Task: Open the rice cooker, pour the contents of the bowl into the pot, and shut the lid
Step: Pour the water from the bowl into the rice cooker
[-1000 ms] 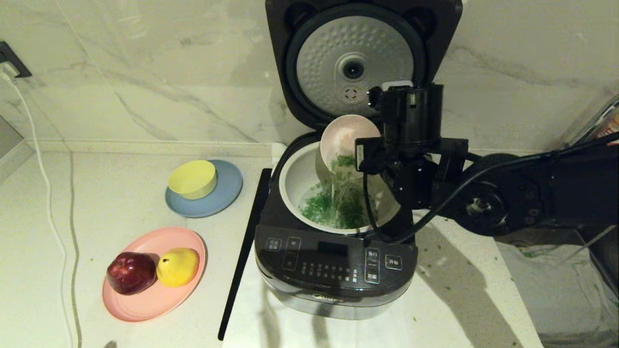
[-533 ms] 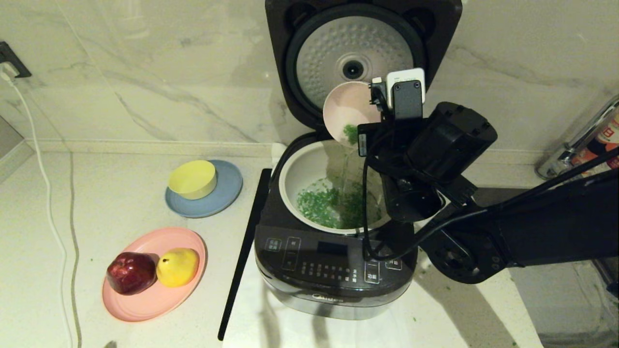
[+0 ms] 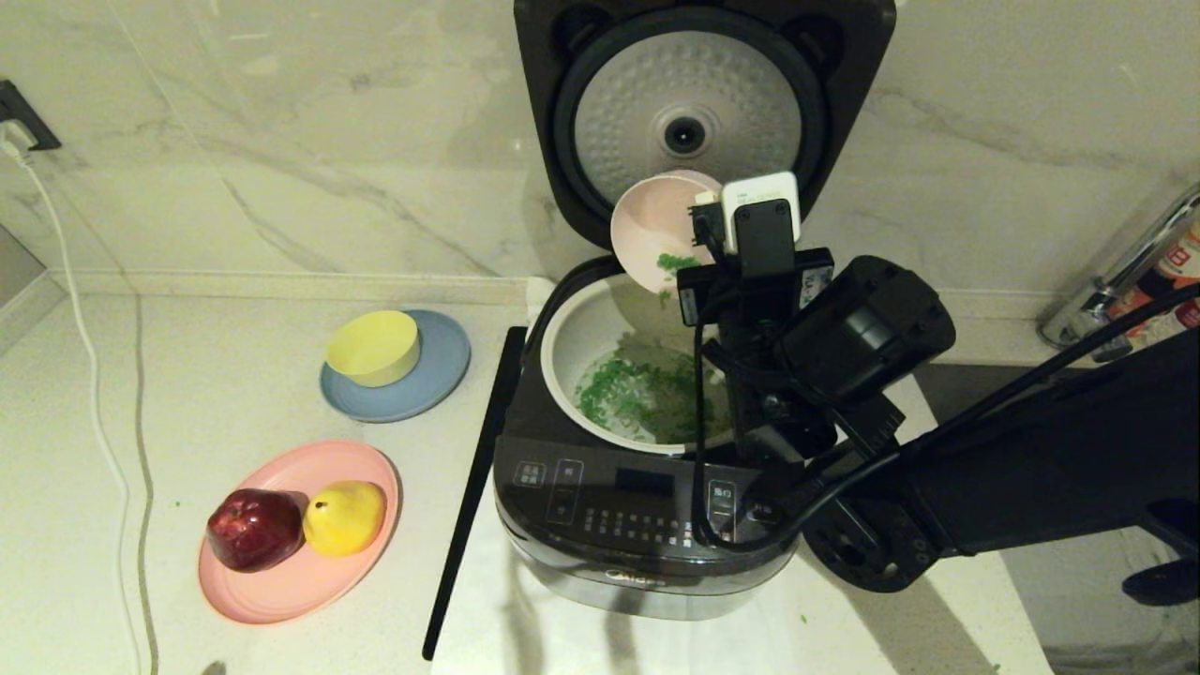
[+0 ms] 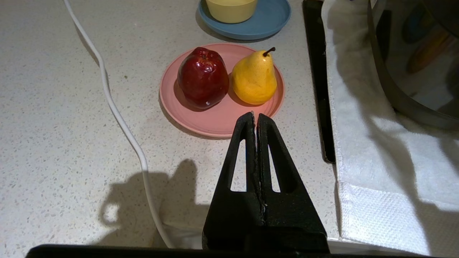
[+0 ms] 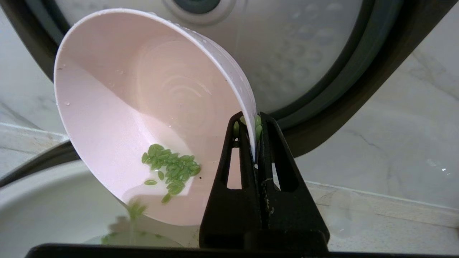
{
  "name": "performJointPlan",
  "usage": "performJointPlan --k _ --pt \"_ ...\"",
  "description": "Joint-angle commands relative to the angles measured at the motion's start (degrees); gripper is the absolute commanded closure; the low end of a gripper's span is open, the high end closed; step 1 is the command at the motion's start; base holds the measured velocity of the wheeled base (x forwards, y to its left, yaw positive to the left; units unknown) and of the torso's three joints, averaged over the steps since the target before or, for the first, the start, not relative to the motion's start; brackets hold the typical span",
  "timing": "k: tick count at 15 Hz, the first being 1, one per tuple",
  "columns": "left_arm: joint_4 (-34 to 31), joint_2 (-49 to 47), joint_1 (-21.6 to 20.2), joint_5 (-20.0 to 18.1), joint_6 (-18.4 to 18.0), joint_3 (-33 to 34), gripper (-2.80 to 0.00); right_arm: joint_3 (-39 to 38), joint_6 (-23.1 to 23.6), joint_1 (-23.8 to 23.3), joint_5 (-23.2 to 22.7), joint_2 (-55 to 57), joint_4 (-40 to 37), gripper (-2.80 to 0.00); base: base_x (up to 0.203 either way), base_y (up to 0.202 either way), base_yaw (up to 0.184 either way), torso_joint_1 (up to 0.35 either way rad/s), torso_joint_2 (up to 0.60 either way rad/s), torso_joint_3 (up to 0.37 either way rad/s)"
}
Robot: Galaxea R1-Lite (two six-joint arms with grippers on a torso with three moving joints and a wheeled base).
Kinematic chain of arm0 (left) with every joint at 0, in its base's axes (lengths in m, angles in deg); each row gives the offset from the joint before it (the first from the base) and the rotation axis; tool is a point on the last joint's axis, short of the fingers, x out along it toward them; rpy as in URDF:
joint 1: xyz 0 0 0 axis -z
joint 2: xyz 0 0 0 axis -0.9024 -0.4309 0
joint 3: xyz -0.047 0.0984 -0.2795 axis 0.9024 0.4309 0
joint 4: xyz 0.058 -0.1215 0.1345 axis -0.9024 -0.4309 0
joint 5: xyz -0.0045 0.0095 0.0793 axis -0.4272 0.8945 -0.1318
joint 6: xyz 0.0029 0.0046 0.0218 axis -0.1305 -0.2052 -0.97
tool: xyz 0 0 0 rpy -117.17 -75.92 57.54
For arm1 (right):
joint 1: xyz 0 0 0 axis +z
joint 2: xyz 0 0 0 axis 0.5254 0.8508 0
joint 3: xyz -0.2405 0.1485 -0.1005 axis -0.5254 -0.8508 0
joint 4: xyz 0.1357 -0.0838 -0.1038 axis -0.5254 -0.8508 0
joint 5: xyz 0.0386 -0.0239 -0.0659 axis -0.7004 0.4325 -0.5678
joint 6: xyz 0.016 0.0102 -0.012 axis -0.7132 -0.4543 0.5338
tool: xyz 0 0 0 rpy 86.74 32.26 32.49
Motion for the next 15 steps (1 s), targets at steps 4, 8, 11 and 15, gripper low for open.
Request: performJointPlan --k 4,8,11,15 --pt "0.1 0.0 0.0 0.0 0.0 0.5 0.00 -0.5 0.9 0.6 0.2 1.3 1.0 0.00 0.000 0.000 0.000 0.000 0.00 0.000" --pt "0.0 0.0 0.0 0.0 0.0 0.5 0.00 -0.4 1.6 2.0 0.4 1.3 1.0 0.00 0.000 0.000 0.000 0.000 0.00 0.000" --pt "0.0 0.0 0.0 0.0 0.1 0.5 0.00 0.1 1.7 2.2 0.9 0.5 0.2 0.00 0.000 0.000 0.000 0.000 0.00 0.000" --pt "0.1 0.0 0.0 0.0 0.0 0.5 0.00 1.1 -1.1 2.3 3.2 -2.9 -10.1 0.00 0.000 0.000 0.000 0.000 0.00 0.000"
